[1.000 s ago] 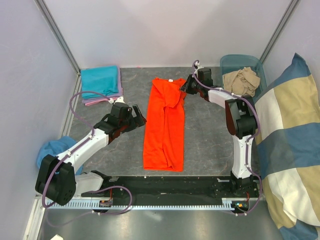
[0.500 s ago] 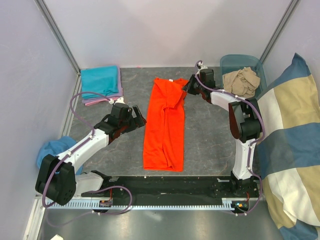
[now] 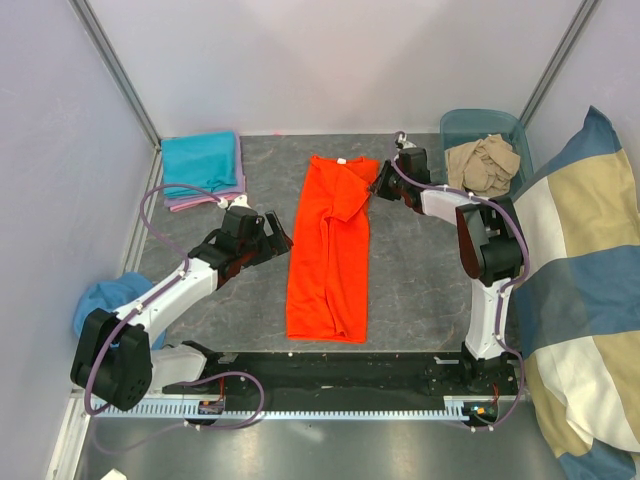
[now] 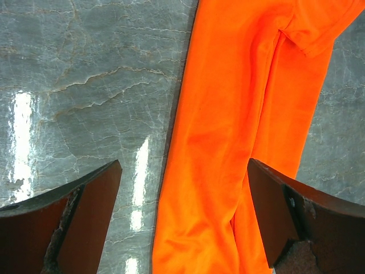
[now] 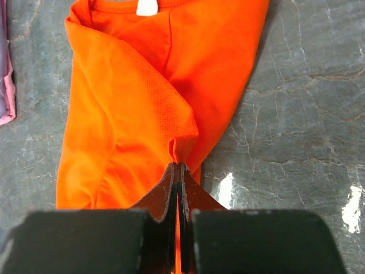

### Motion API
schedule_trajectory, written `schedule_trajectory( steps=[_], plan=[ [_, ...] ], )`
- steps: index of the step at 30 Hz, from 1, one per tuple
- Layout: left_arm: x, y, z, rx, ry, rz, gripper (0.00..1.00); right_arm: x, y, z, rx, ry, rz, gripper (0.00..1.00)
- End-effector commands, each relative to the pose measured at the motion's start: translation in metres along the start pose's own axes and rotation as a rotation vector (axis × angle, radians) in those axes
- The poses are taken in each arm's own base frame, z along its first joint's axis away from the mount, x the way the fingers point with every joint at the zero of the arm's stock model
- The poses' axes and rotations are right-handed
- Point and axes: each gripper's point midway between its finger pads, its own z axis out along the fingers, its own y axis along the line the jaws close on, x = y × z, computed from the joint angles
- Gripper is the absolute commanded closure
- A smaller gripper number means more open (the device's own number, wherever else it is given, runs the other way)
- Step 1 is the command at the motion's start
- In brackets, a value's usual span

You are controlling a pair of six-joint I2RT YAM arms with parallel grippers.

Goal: Fold and stack the t-shirts
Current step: Grab the bottom of the folded rectangular tshirt with both arms

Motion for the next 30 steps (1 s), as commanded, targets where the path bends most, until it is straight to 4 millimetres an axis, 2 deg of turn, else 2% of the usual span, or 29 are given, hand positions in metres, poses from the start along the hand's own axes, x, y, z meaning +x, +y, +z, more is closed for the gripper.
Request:
schedule_trajectory(
  steps=[1,3,5,6,7,9,10,12,13,16,17,18,19,20,21,22,23,24,25,26,28,29,30],
  plan=[
    [-0.006,-0.006,0.002,0.03,-0.018,-0.009,0.0,-0.016,0.013,-0.015,-0.008,-0.05,-0.005,1.0],
    [-0.007,-0.007,0.003,0.031,-0.021,-0.008,0.0,-0.012,0.01,-0.017,0.005,-0.042,-0.009,0.99],
    [-0.01,-0.008,0.004,0.029,-0.028,-0.005,0.0,-0.012,0.008,-0.02,0.023,-0.043,-0.016,0.86],
    [-0.017,-0.012,0.004,0.033,-0.044,-0.006,0.0,-0.012,0.002,-0.023,0.053,-0.043,-0.023,0.74],
    [-0.021,-0.014,0.004,0.032,-0.051,-0.002,0.0,-0.018,0.003,-0.028,0.063,-0.059,-0.032,0.52],
    [-0.037,-0.023,0.007,0.034,-0.081,-0.006,0.0,-0.02,-0.003,-0.036,0.104,-0.071,-0.05,0.38],
    [-0.044,-0.027,0.007,0.039,-0.095,-0.004,0.0,-0.028,0.002,-0.045,0.103,-0.092,-0.06,0.36],
    [-0.065,-0.043,0.014,0.057,-0.123,-0.003,0.0,-0.028,0.0,-0.054,0.121,-0.096,-0.078,0.33],
    [-0.074,-0.05,0.019,0.07,-0.138,0.004,0.0,-0.034,0.006,-0.064,0.111,-0.114,-0.087,0.32],
    [-0.105,-0.076,0.039,0.1,-0.162,0.039,0.0,-0.034,0.012,-0.079,0.098,-0.113,-0.091,0.32],
    [-0.114,-0.083,0.045,0.109,-0.168,0.05,0.0,-0.027,0.011,-0.081,0.094,-0.098,-0.086,0.32],
    [-0.136,-0.102,0.045,0.15,-0.202,0.063,0.0,-0.024,0.012,-0.084,0.088,-0.095,-0.08,0.32],
    [-0.136,-0.101,0.066,0.133,-0.185,0.093,0.0,-0.018,0.015,-0.088,0.077,-0.086,-0.071,0.32],
    [-0.141,-0.103,0.077,0.128,-0.184,0.108,0.0,-0.015,0.017,-0.09,0.069,-0.085,-0.071,0.32],
    [-0.163,-0.119,0.079,0.155,-0.221,0.118,0.0,-0.012,0.019,-0.092,0.063,-0.082,-0.071,0.31],
    [-0.157,-0.112,0.106,0.134,-0.18,0.127,0.0,-0.005,0.021,-0.094,0.054,-0.072,-0.074,0.31],
    [-0.165,-0.111,0.115,0.136,-0.176,0.121,0.0,-0.001,0.024,-0.095,0.046,-0.066,-0.075,0.32],
    [-0.181,-0.127,0.116,0.189,-0.189,0.124,0.08,0.001,0.027,-0.097,0.037,-0.062,-0.077,0.32],
    [-0.172,-0.119,0.143,0.174,-0.149,0.128,0.13,0.008,0.031,-0.098,0.027,-0.049,-0.081,0.32],
    [-0.188,-0.129,0.145,0.208,-0.168,0.13,0.17,0.011,0.034,-0.099,0.016,-0.042,-0.083,0.32],
    [-0.19,-0.127,0.163,0.213,-0.153,0.141,0.3,0.021,0.041,-0.1,0.0,-0.025,-0.095,0.32],
    [-0.191,-0.126,0.179,0.22,-0.142,0.141,0.32,0.024,0.046,-0.1,-0.011,-0.019,-0.098,0.32],
    [-0.193,-0.126,0.185,0.223,-0.14,0.142,0.34,0.028,0.048,-0.1,-0.015,-0.013,-0.101,0.32]
  ],
)
